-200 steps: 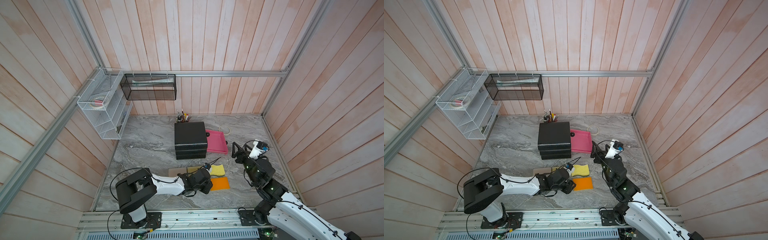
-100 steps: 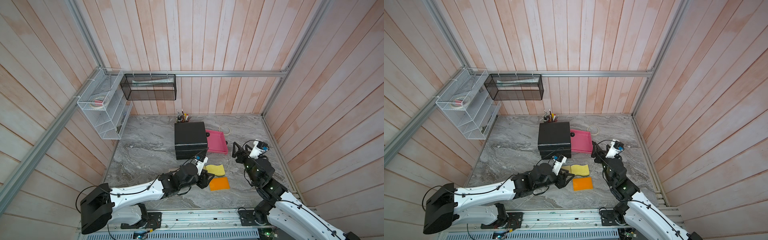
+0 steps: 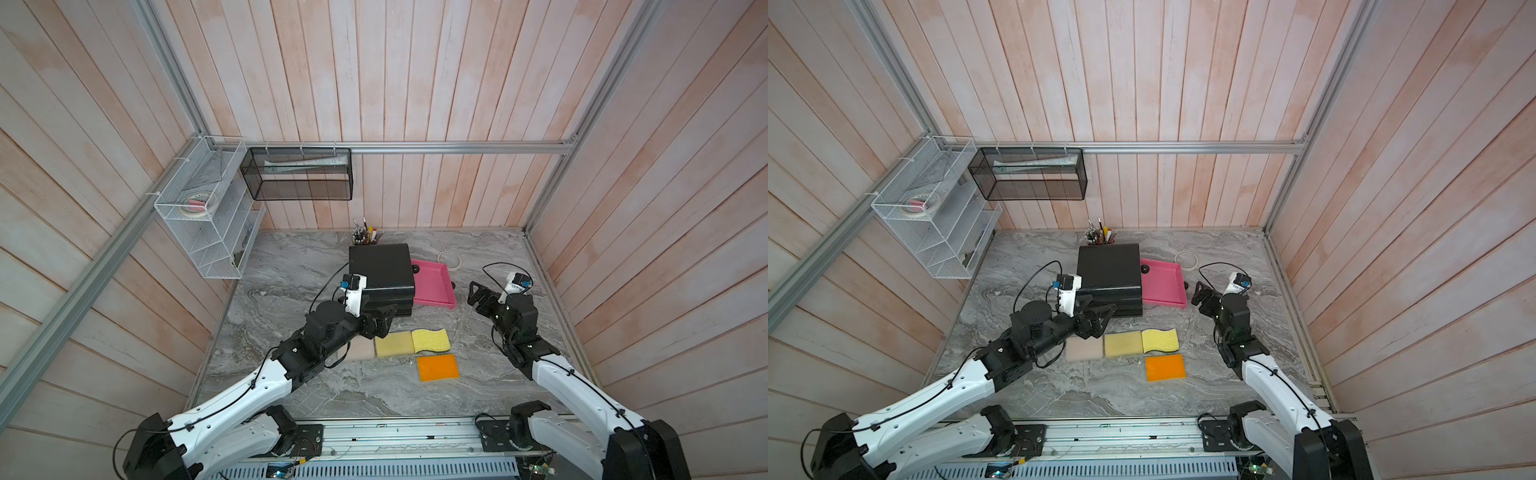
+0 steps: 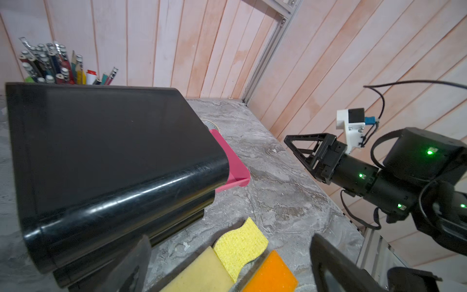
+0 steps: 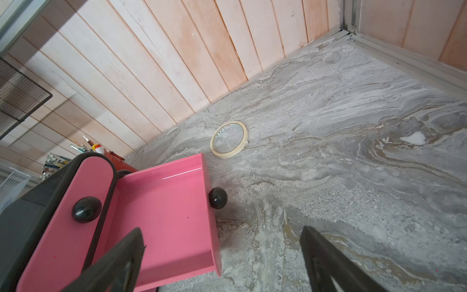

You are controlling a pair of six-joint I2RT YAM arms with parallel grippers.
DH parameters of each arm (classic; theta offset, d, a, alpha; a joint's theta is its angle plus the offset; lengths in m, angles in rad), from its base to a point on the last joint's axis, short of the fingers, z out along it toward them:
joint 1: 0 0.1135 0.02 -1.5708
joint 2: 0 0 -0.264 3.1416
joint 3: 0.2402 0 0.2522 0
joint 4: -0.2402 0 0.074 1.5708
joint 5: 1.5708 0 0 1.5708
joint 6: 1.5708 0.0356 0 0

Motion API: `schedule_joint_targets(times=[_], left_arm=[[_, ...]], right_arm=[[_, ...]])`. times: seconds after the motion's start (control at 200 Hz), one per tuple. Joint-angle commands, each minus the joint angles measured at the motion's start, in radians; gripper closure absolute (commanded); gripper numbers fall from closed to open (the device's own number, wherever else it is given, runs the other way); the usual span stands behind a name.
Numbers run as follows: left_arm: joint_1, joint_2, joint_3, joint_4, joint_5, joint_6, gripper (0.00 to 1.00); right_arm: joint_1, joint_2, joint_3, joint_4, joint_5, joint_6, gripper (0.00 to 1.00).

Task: Take the sponge out of the drawer
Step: Close the drawer of the storage box.

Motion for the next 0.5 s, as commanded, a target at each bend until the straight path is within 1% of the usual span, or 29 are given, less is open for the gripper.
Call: schedule_joint_targets(times=[0.0,0.125,0.235,0.33,0.43,0.495], left_arm=[[0.063,-0.003,-0.024,0.047,0.058,0.027,0.0],[0.138,0.023,-0.025,0.105,0.118,0.011,0.0],[0.188,0.053,-0.017,0.12,0.143,0.0,0.0],[0.225,0.074,-0.017,0.138,0.169,-0.009,0.0],[0.258,0.096,-0.018,0.152,0.19,-0.021,0.0],[0.274,0.108,-0.022,0.168,0.206,-0.032,0.0]], right_arm=[[-0.064,0.071,0.021,0.116,-0.185,0.047,0.02],[-0.113,0.189,0.011,0.262,-0.359,0.083,0.02],[-0.135,0.302,0.021,0.371,-0.49,0.108,0.02],[-0.142,0.385,0.036,0.43,-0.557,0.129,0.02],[-0.142,0.452,0.048,0.472,-0.599,0.144,0.02],[-0.142,0.489,0.054,0.502,-0.633,0.161,0.04]])
